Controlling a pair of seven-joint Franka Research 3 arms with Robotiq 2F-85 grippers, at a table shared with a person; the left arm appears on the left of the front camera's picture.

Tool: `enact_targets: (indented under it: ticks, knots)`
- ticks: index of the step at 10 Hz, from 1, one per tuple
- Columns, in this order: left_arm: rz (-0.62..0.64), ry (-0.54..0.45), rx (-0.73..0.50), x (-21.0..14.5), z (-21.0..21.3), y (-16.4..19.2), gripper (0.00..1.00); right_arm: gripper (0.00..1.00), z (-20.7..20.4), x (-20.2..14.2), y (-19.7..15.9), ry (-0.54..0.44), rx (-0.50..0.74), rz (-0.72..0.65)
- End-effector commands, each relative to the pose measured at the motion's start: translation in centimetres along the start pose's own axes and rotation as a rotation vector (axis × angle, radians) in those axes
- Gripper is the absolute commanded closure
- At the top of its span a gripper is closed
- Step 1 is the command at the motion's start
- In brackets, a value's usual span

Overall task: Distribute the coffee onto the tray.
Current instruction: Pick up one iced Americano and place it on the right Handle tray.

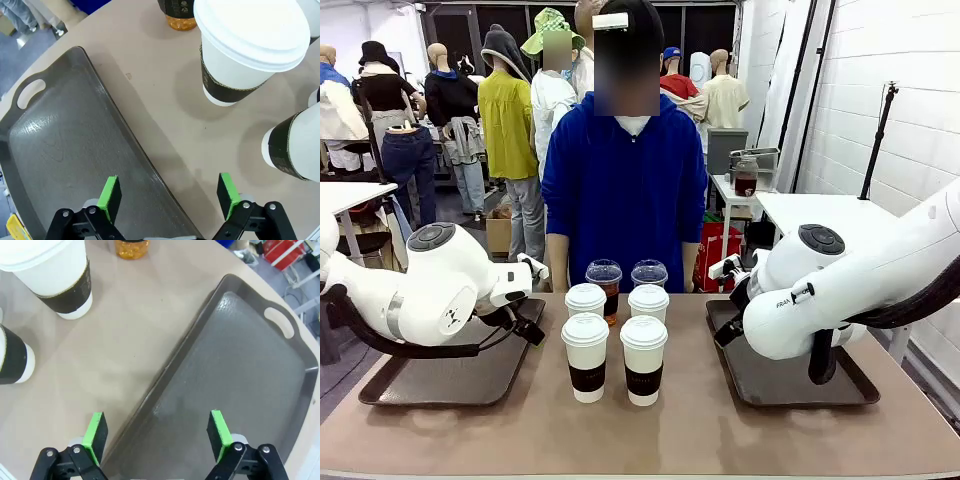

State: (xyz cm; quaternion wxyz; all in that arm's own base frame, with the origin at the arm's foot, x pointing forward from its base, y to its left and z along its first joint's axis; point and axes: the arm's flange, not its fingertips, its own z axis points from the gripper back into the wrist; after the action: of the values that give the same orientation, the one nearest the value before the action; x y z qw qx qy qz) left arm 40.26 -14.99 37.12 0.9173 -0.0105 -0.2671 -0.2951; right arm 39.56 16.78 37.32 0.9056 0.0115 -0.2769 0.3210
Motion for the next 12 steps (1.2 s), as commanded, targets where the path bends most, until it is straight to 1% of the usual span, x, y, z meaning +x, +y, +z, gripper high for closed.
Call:
enact_targets:
  ticks: [1, 12]
  knots:
    - [0.0, 0.0, 0.0, 0.0, 0.0, -0.01, 0.0, 0.0, 0.0, 0.0, 0.0, 0.0, 0.0, 0.0]
    - [0.0, 0.0, 0.0, 0.0, 0.0, -0.01, 0.0, 0.0, 0.0, 0.0, 0.0, 0.0, 0.0, 0.0]
